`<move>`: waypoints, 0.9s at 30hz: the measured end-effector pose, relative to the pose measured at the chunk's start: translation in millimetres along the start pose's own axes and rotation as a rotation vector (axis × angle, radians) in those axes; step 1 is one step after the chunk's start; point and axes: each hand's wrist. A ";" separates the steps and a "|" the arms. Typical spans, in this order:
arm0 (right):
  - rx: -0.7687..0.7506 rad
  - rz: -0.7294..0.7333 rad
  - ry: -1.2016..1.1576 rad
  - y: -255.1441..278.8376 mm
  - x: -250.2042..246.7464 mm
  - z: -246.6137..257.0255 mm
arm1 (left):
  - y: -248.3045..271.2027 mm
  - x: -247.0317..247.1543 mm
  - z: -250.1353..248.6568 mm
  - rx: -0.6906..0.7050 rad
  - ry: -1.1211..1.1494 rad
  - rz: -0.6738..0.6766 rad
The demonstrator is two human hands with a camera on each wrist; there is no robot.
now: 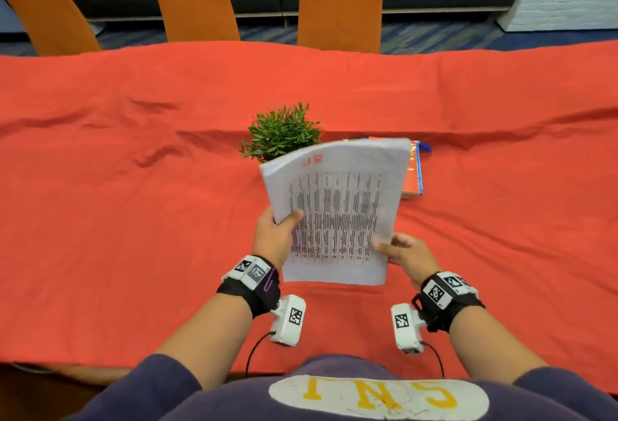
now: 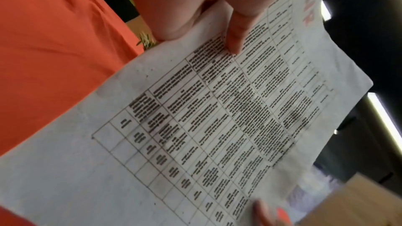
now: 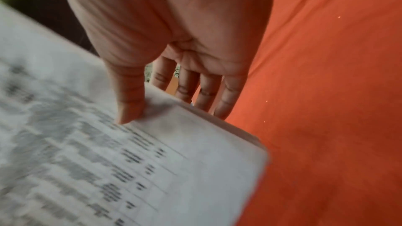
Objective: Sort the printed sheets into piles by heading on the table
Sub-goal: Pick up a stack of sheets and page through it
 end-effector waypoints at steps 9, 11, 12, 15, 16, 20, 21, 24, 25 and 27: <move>-0.055 0.109 -0.628 -0.5 24.4 50.8 | -19.2 -7.7 -42.1 -0.092 0.530 -0.120; -0.054 0.113 -0.623 -1.5 34.1 56.0 | -13.0 -1.8 -40.9 -0.135 0.570 -0.077; -0.062 0.106 -0.601 -0.8 35.7 58.2 | -9.2 -0.7 -39.6 -0.149 0.570 -0.060; -0.118 0.048 -0.486 1.8 24.3 62.5 | -4.3 -12.4 -35.1 -0.156 0.529 -0.039; -0.135 0.024 -0.443 2.7 15.8 62.1 | -4.9 -22.0 -34.2 -0.148 0.542 -0.031; -0.191 -0.023 -0.250 6.0 -18.9 52.4 | -14.3 -65.6 -24.5 -0.128 0.321 -0.038; -0.208 -0.020 -0.203 7.6 -23.9 48.9 | -14.4 -71.2 -19.8 -0.138 0.180 -0.012; -0.220 -0.016 -0.057 12.0 -25.8 38.3 | -7.8 -72.4 -1.3 -0.148 -0.167 0.103; -0.217 -0.022 -0.027 12.6 -24.1 34.6 | -5.1 -70.1 5.0 -0.132 -0.226 0.101; -0.212 -0.028 -0.010 13.1 -22.7 27.8 | -1.3 -67.5 14.7 -0.117 -0.223 0.041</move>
Point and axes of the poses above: each hand's wrist, its own y-axis away from the middle knuckle, its own x-axis out of the palm, z = x × y, and after that the axes turned 1 degree about x, right-handed
